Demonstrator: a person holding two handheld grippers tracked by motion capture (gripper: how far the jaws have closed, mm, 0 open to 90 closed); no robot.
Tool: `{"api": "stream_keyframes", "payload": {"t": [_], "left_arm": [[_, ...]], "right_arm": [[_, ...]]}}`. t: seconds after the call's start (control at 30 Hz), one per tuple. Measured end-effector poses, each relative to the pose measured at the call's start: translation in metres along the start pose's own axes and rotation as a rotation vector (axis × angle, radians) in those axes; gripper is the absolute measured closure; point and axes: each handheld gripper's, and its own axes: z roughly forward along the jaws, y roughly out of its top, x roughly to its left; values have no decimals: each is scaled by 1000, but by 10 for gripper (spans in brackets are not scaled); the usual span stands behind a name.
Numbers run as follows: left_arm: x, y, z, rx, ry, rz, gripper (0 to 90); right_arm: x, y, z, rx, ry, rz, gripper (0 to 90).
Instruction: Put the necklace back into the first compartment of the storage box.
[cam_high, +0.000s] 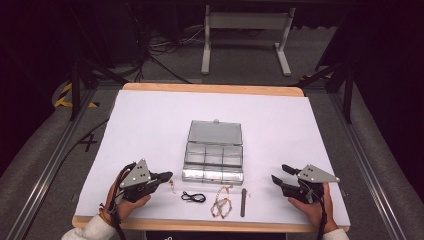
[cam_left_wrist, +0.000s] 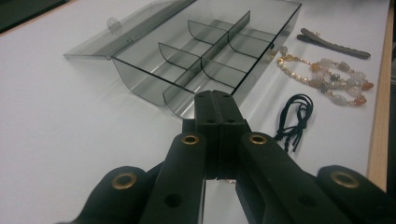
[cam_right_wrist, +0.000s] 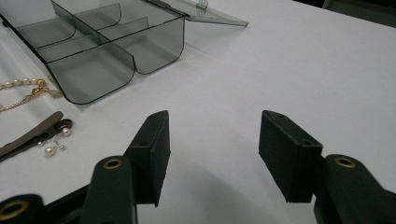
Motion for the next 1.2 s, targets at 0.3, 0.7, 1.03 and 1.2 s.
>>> {"api": "stream_keyframes", "payload": {"t": [0.3, 0.7, 1.03, 1.2], "left_arm": [[6, 14, -4, -44, 23, 10, 900], [19, 41, 6, -103, 38, 19, 900], [22, 55, 19, -111, 26, 34, 900], [25, 58, 23, -119, 26, 34, 900]], "right_arm": [[1, 0, 1, 4, -2, -15, 404], [1, 0, 1, 0, -5, -16, 371], [2, 0, 1, 4, -10, -18, 337], [2, 0, 1, 3, -9, -17, 328]]}}
